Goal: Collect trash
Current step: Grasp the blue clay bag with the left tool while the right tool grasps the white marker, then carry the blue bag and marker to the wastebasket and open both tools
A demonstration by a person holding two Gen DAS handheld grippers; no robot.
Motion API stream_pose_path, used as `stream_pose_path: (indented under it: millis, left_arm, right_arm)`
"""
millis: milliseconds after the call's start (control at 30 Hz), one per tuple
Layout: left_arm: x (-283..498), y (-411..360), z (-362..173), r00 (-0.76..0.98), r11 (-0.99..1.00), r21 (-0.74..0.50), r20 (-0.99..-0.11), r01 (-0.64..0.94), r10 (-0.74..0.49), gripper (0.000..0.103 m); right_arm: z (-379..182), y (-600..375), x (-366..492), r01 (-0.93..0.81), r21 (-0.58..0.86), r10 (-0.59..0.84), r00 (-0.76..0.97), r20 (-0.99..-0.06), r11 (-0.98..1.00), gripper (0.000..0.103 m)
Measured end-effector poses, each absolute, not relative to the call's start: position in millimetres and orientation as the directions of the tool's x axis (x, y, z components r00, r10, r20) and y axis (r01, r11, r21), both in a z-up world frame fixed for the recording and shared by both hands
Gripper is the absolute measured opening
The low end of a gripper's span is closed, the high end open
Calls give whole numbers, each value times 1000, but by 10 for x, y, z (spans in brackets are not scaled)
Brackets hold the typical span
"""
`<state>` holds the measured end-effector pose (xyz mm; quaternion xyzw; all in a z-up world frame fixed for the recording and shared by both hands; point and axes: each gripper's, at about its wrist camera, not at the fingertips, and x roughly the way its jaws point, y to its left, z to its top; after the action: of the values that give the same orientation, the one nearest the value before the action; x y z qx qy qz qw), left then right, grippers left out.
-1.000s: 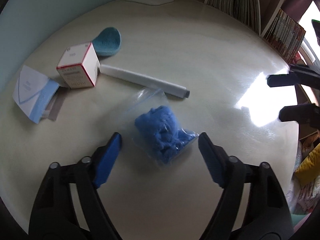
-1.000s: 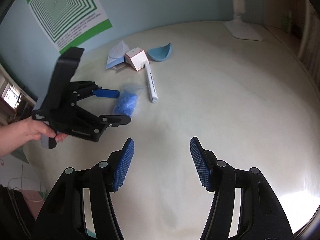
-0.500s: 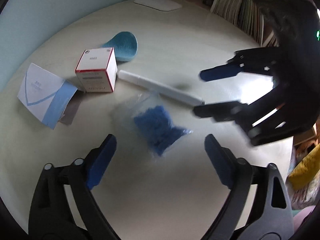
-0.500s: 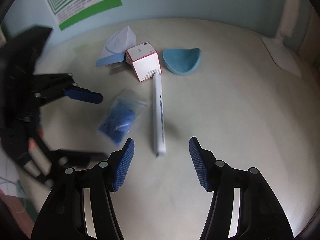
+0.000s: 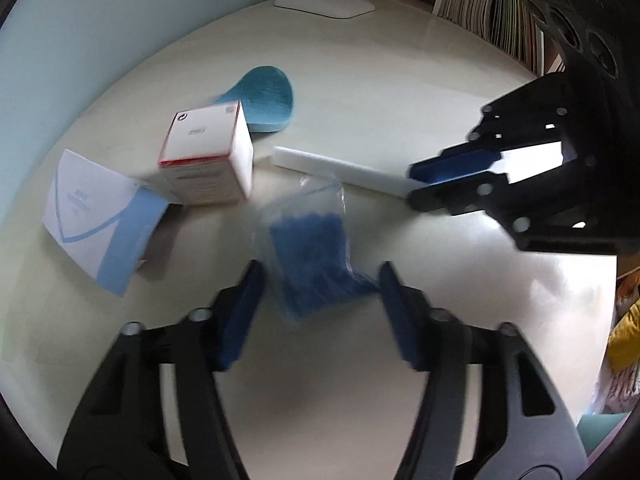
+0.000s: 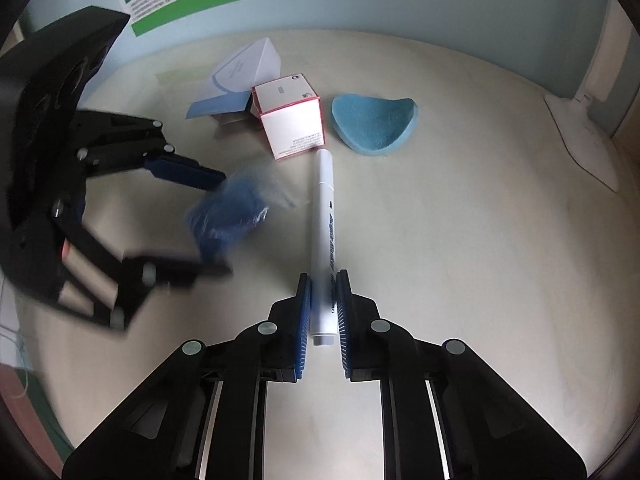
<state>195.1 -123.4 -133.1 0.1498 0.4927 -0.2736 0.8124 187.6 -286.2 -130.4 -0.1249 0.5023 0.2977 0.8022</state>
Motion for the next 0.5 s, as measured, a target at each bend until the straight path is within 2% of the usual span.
stream_pose_path:
  millis: [100,500]
  left_arm:
    - [1984,-1161,-1317,346,803,-56,-883,593,-317,41]
    - [1570,-1166,-1088,358,746,-22,-868,666,-345,41]
  right_arm:
    - [-1301,-2918,1826,-604,109,356,306,-883,789,14]
    - [-1065,-3253,1304,-574,166,395,302,-868,802,14]
